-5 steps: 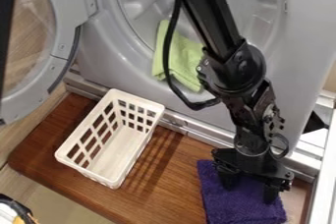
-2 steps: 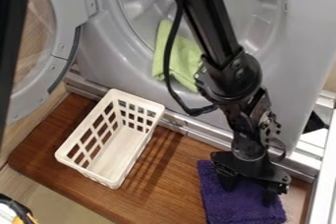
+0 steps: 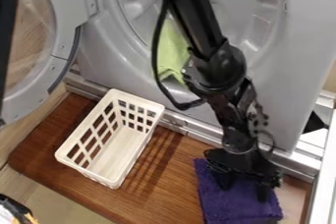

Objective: Place the violet towel on the right side of the white basket

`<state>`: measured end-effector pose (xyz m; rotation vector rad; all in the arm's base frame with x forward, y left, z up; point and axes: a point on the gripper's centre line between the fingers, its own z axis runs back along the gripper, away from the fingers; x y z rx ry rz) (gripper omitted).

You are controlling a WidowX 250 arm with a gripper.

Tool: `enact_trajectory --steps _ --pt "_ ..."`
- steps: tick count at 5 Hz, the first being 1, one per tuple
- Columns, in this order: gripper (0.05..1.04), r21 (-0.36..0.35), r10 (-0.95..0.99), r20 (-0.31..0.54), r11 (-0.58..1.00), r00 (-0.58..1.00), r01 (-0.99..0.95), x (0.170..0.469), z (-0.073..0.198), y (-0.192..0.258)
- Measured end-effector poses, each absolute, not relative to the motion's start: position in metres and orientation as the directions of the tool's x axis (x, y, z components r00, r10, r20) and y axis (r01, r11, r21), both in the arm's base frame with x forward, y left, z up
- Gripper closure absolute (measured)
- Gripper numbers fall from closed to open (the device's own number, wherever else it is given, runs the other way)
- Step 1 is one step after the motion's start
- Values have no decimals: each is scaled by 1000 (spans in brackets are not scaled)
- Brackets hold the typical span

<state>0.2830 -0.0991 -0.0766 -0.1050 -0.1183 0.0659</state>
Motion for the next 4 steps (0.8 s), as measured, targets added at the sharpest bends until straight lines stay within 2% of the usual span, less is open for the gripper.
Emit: enact_trajectory --steps 2,3,4 --pt "84 -94 152 97 985 984 -143 288 -78 -48" --pt "85 -58 169 82 985 982 -165 286 -77 -28" --pt "85 -28 228 69 974 971 -226 270 -75 -1"
